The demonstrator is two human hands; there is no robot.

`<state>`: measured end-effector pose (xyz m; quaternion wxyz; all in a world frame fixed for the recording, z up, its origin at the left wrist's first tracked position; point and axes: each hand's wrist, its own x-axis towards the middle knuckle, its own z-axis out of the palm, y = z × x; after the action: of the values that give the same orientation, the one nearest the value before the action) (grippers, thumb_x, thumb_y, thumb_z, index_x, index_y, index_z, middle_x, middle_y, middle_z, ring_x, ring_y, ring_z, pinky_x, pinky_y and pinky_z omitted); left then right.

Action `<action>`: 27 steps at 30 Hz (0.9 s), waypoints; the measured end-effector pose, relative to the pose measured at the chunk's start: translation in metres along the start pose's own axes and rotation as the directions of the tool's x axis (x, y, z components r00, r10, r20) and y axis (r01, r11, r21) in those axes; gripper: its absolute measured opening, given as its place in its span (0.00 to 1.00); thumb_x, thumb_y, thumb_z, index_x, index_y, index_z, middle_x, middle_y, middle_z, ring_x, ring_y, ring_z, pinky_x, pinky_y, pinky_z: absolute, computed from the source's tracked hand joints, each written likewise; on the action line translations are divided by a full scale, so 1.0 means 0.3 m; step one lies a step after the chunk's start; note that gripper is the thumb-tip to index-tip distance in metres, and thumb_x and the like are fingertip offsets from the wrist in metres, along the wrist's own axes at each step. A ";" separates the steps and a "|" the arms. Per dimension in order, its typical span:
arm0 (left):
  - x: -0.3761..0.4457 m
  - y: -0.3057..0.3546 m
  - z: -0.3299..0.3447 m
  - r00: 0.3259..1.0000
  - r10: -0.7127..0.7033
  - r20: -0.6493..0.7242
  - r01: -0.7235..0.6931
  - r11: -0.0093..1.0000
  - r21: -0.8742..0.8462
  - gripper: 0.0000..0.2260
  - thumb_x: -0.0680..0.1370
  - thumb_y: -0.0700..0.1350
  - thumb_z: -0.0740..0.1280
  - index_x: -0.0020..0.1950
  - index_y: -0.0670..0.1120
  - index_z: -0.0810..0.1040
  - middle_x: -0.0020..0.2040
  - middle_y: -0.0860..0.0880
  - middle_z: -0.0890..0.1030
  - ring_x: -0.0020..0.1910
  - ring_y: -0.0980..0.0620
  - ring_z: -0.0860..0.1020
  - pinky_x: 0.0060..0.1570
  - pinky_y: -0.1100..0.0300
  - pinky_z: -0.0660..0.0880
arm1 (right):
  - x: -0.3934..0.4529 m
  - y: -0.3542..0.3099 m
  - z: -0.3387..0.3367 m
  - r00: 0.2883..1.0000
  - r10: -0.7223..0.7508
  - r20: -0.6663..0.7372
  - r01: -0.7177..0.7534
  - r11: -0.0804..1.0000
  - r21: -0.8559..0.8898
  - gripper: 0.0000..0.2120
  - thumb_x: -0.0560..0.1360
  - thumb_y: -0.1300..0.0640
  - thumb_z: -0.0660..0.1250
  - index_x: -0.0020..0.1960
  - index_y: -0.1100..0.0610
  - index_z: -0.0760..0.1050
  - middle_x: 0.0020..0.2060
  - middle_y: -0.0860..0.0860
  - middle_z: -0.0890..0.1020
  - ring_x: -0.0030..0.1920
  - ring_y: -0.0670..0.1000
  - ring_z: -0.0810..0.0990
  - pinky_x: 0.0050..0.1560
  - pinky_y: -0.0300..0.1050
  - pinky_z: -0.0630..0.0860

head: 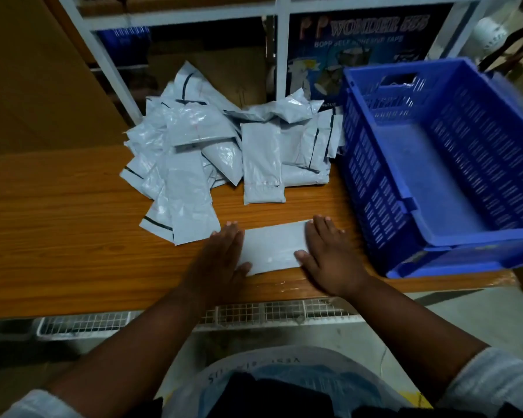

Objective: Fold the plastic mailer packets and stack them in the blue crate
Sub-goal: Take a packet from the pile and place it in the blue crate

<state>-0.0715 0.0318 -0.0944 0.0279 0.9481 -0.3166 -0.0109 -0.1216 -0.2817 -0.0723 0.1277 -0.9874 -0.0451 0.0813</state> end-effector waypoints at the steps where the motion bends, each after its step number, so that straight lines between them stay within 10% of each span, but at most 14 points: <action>1: 0.015 0.029 -0.017 0.998 0.045 -0.036 -0.045 0.999 0.002 0.35 0.87 0.61 0.55 0.86 0.40 0.56 0.86 0.39 0.55 0.86 0.40 0.54 0.84 0.41 0.55 | 0.018 -0.036 -0.017 0.999 -0.043 -0.032 0.043 0.999 -0.006 0.36 0.87 0.35 0.47 0.87 0.53 0.43 0.87 0.53 0.44 0.86 0.56 0.41 0.84 0.59 0.45; 5: 0.097 0.135 -0.034 0.997 0.067 -0.028 -0.068 0.995 -0.071 0.34 0.85 0.56 0.61 0.86 0.39 0.59 0.86 0.39 0.58 0.86 0.40 0.56 0.85 0.45 0.49 | 0.106 -0.195 0.014 0.966 -0.257 0.039 0.259 0.962 -0.087 0.34 0.87 0.42 0.52 0.87 0.57 0.48 0.86 0.58 0.52 0.86 0.57 0.48 0.84 0.65 0.52; 15: 0.063 -0.025 0.041 0.997 0.072 -0.012 -0.072 0.997 -0.040 0.40 0.84 0.70 0.50 0.88 0.44 0.52 0.87 0.43 0.54 0.87 0.43 0.52 0.84 0.42 0.54 | 0.066 -0.085 0.048 0.991 -0.071 0.109 0.082 0.992 -0.093 0.40 0.85 0.30 0.47 0.87 0.49 0.39 0.87 0.48 0.40 0.86 0.51 0.38 0.85 0.61 0.44; 22: 0.065 -0.048 -0.034 0.984 0.087 -0.158 -0.095 0.994 -0.044 0.31 0.80 0.57 0.73 0.77 0.42 0.74 0.76 0.39 0.75 0.75 0.38 0.74 0.76 0.41 0.71 | 0.090 -0.175 -0.067 0.994 -0.081 -0.072 0.077 0.995 -0.067 0.33 0.76 0.31 0.68 0.74 0.47 0.71 0.76 0.49 0.71 0.76 0.53 0.68 0.82 0.63 0.57; 27: 0.106 -0.054 -0.112 0.958 0.150 -0.243 -0.183 0.976 -0.118 0.18 0.80 0.53 0.71 0.66 0.44 0.82 0.69 0.41 0.81 0.64 0.40 0.80 0.64 0.44 0.77 | 0.207 -0.275 -0.096 0.981 0.195 0.014 -0.190 0.965 -0.179 0.36 0.66 0.26 0.76 0.62 0.50 0.76 0.57 0.53 0.79 0.56 0.56 0.77 0.54 0.52 0.77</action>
<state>-0.0351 0.0274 -0.0620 0.1317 0.9085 -0.3884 0.0805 -0.0612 -0.2025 -0.0327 0.0301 -0.9932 0.0419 0.1046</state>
